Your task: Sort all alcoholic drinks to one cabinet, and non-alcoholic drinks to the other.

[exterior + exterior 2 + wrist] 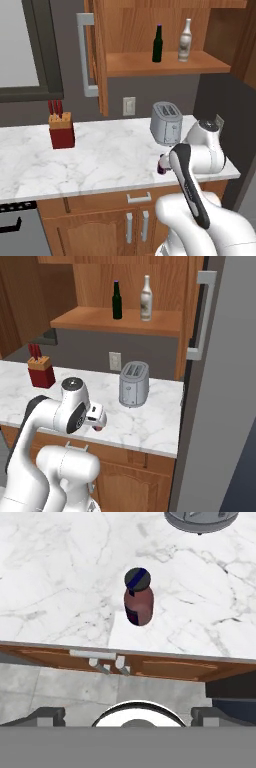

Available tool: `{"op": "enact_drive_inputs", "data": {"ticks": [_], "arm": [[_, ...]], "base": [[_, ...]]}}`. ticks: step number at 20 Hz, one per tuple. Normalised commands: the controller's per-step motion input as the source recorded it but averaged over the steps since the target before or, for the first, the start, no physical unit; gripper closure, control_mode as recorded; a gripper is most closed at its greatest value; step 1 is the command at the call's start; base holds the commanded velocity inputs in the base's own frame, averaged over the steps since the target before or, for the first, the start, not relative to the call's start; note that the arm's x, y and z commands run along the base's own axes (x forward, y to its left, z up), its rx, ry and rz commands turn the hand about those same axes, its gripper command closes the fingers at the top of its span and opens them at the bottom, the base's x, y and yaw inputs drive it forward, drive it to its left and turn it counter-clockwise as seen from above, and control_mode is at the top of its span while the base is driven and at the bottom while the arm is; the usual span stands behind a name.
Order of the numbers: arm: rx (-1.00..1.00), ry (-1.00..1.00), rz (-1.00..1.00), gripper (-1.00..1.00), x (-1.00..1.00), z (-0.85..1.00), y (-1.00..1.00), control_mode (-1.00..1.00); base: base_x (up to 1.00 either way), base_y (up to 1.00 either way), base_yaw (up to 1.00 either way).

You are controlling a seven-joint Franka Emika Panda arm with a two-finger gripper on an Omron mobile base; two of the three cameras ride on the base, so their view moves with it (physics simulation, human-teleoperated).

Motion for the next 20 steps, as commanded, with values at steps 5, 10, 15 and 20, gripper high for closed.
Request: {"op": "enact_drive_inputs", "data": {"ticks": [5, 10, 15, 20], "arm": [[-0.03, 0.0, 0.0, -1.0, 0.33, -0.27, 0.0, -1.0], [-0.01, 0.0, 0.0, -1.0, 0.24, -0.08, 0.0, -1.0], [-0.01, -0.01, 0.0, -1.0, 0.27, -0.06, 0.0, -1.0], [-0.02, 0.0, 0.0, -1.0, 0.26, -0.16, 0.0, -1.0]], "base": [[0.0, 0.0, 0.0], [0.0, 0.0, 0.0], [0.0, 0.0, 0.0], [0.0, 0.0, 0.0]]}}
